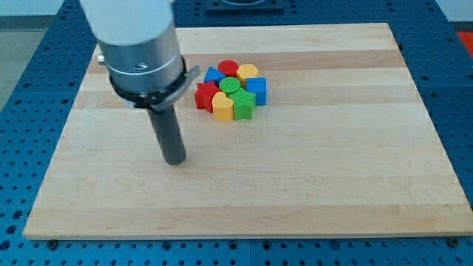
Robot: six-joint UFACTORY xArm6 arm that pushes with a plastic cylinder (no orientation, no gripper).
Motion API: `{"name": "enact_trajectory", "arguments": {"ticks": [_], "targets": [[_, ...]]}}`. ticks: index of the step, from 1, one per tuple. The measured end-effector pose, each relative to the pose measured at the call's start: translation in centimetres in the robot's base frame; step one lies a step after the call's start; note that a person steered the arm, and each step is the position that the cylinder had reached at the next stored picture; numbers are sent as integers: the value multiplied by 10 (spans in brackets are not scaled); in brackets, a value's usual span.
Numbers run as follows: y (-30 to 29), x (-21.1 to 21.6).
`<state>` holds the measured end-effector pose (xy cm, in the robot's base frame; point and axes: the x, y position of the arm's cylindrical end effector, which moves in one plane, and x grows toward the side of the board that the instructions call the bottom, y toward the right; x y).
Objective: Push the yellow heart parallel to the right of the red star
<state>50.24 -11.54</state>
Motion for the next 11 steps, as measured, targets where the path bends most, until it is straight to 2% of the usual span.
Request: {"name": "enact_trajectory", "arguments": {"ticks": [2, 3, 6, 11], "targets": [[3, -59], [14, -74], [52, -65], [85, -95]]}}
